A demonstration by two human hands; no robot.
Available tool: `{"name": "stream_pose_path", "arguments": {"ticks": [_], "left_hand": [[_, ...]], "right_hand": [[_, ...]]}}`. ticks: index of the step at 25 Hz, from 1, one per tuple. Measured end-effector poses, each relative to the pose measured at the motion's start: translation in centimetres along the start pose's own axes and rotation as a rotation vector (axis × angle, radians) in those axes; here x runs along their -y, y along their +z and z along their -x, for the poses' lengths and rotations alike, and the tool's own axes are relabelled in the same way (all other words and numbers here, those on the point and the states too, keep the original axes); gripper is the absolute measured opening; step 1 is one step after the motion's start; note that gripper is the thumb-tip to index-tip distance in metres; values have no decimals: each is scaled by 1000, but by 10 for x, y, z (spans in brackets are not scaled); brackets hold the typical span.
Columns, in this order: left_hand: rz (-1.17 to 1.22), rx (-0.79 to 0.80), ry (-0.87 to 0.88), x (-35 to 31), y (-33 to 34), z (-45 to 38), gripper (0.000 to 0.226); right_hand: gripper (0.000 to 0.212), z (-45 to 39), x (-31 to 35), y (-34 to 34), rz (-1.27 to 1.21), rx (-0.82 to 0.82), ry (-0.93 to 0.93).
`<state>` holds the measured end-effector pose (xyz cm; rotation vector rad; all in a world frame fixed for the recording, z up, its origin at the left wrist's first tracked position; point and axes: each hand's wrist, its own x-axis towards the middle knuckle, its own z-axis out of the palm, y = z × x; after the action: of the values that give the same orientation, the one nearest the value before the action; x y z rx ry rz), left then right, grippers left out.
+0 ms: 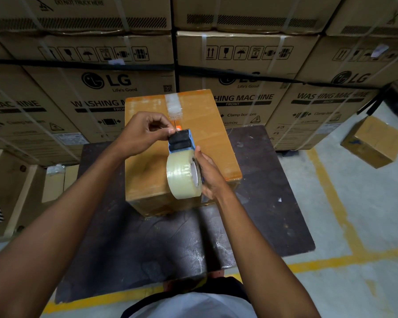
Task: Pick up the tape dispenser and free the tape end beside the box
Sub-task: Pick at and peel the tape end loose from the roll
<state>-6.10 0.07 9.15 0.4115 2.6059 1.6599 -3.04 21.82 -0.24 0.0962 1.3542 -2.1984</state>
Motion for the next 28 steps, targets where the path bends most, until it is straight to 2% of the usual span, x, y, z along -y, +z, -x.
{"name": "stream_pose_path", "arguments": {"ticks": [2,5,7,13,17,21,23,28], "left_hand": [[-12,-3,-20,0,-1,-4,4],[-7,-3,-41,5,1,-7,4],[-33,-5,-54,11,4,-7,4],[-64,-50,-101,15,8,-10,11],[-128,-16,-111,7,7,-15,7],[-135,-18,-120,0,10,-16,6],[-142,-13,-125,-1,11,-17,9],[-12,-9,-188,0,14,-8,23]], "right_hand": [[66,-4,4,0,19,8,-24],[37,-11,6,-2,94,5,-98],[27,-17,6,-6,159,-14,-128],[31,-20,17,-8,341,-94,-208],[23,-17,47,-1,450,-143,-375],[14,-24,62,-1,649,-181,-462],[6,-29,65,-1,682,-194,-473],[18,-31,69,-1,690,-204,-422]]}}
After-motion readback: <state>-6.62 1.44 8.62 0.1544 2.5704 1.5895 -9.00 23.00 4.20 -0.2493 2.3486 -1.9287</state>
